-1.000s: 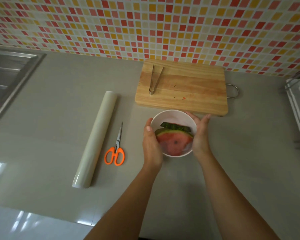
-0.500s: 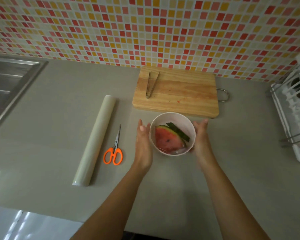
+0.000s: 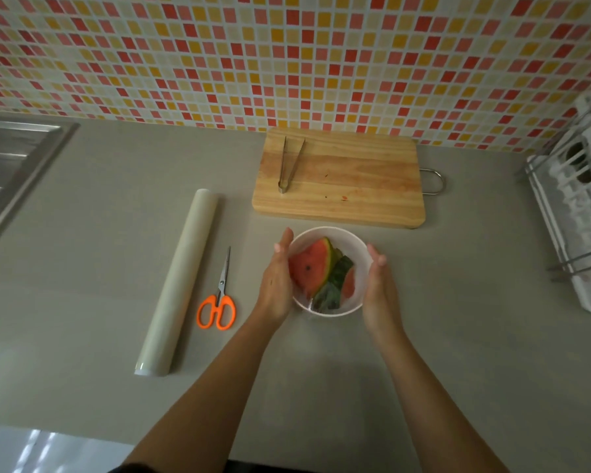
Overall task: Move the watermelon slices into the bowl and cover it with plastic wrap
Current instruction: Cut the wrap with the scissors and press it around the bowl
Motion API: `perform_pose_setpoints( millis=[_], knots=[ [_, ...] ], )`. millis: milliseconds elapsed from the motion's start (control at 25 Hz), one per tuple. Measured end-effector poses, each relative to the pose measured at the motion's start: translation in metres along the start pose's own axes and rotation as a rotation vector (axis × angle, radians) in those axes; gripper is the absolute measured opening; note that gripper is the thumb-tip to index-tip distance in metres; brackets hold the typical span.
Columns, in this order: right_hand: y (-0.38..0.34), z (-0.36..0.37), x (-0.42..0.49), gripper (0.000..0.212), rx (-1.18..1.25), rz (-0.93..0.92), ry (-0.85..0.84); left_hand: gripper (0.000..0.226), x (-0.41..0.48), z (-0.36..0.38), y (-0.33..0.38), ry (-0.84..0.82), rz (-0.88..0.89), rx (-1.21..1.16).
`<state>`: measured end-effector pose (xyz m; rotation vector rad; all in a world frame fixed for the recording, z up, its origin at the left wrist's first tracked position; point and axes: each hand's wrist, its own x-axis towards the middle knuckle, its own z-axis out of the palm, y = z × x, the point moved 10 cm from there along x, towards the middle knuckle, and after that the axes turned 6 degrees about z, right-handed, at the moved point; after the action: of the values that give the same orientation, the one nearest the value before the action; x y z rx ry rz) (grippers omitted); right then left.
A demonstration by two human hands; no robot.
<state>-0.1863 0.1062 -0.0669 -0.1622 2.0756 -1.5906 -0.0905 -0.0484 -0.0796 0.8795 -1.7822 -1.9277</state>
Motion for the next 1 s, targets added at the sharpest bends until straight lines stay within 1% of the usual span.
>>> perform_pose_setpoints(
  millis=[80,120,160,240,280,320,400,480,560,640,680,760,800,840,920,1000],
  knots=[
    [-0.001,-0.012,-0.002,0.059,-0.061,-0.032,0.15,0.064,0.017,-0.011,0.003,0.011,-0.019,0.097],
    [-0.001,-0.016,0.006,0.048,-0.104,0.003,0.166,0.067,0.025,-0.019,0.002,0.017,-0.057,0.151],
    [0.001,-0.015,0.019,0.046,-0.181,0.076,0.124,0.069,0.031,-0.024,-0.002,0.005,-0.115,0.207],
    [0.013,-0.007,0.05,0.045,-0.356,0.308,-0.043,0.07,0.038,-0.025,-0.006,-0.075,-0.205,0.388],
    [0.015,-0.002,0.062,0.041,-0.411,0.406,-0.117,0.067,0.042,-0.022,-0.005,-0.111,-0.223,0.446],
    [0.014,0.002,0.07,0.033,-0.426,0.47,-0.17,0.063,0.046,-0.018,-0.005,-0.135,-0.239,0.437],
    [0.011,0.012,0.079,0.02,-0.357,0.523,-0.234,0.05,0.057,-0.01,-0.005,-0.161,-0.284,0.307],
    [0.011,0.02,0.083,0.015,-0.292,0.549,-0.293,0.037,0.066,-0.003,-0.001,-0.22,-0.299,0.226],
    [0.015,0.023,0.086,0.012,-0.282,0.583,-0.352,0.024,0.073,0.007,0.001,-0.295,-0.344,0.182],
    [0.018,0.021,0.091,0.011,-0.315,0.597,-0.37,0.023,0.076,0.012,0.001,-0.334,-0.426,0.177],
    [0.018,0.02,0.094,0.013,-0.323,0.592,-0.366,0.021,0.077,0.014,-0.001,-0.355,-0.471,0.191],
    [0.017,0.02,0.101,0.025,-0.298,0.567,-0.344,0.01,0.077,0.017,-0.004,-0.401,-0.529,0.246],
    [0.017,0.02,0.103,0.025,-0.258,0.552,-0.312,0.006,0.077,0.017,-0.004,-0.412,-0.531,0.273],
    [0.016,0.019,0.105,0.022,-0.213,0.531,-0.266,0.01,0.078,0.017,-0.003,-0.408,-0.511,0.284],
    [0.013,0.013,0.109,0.018,-0.114,0.45,-0.159,0.022,0.085,0.016,0.003,-0.331,-0.405,0.248],
    [0.007,0.008,0.112,0.014,-0.076,0.351,-0.086,0.028,0.084,0.01,0.007,-0.21,-0.333,0.108]
  ],
)
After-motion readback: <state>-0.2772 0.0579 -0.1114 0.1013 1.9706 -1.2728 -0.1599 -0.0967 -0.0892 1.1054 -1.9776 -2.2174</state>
